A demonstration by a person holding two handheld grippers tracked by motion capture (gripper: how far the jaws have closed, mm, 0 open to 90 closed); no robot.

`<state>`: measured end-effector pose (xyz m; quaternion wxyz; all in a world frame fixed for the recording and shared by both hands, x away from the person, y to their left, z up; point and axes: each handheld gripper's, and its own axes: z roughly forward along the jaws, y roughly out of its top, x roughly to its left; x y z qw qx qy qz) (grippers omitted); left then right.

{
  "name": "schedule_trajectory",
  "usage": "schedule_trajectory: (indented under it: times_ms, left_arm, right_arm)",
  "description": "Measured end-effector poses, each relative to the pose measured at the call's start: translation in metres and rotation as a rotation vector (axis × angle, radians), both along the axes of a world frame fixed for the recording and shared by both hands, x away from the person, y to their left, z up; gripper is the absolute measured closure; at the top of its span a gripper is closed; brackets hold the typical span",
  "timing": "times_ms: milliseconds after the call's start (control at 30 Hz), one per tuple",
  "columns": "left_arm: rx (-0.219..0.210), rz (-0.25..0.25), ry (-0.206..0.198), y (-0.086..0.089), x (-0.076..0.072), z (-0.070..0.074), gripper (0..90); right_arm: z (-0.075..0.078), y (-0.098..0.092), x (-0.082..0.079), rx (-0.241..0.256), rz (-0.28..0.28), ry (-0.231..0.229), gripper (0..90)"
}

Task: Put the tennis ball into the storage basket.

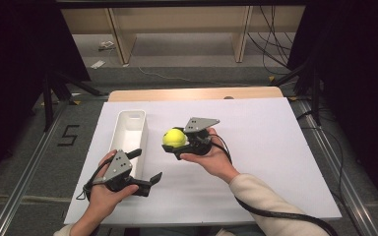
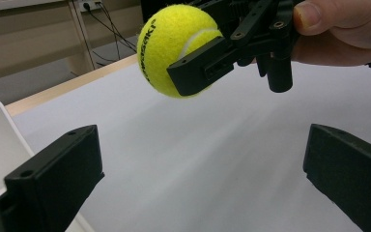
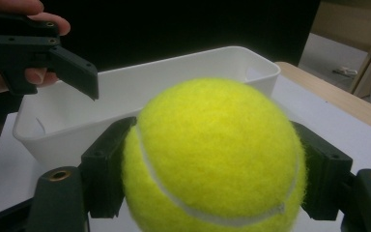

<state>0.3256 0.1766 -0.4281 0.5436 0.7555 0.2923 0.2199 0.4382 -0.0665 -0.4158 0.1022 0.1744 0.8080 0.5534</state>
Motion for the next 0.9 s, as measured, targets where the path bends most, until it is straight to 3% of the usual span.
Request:
schedule_trajectory:
  times_ms: [900]
  left_arm:
    - [-0.001,0.002,0.000,-0.0002,-0.0004,0.0003,0.0]
  right_arm:
    - [0.0045,0.0053,0.0002,0.003,0.012,-0.006,27.0]
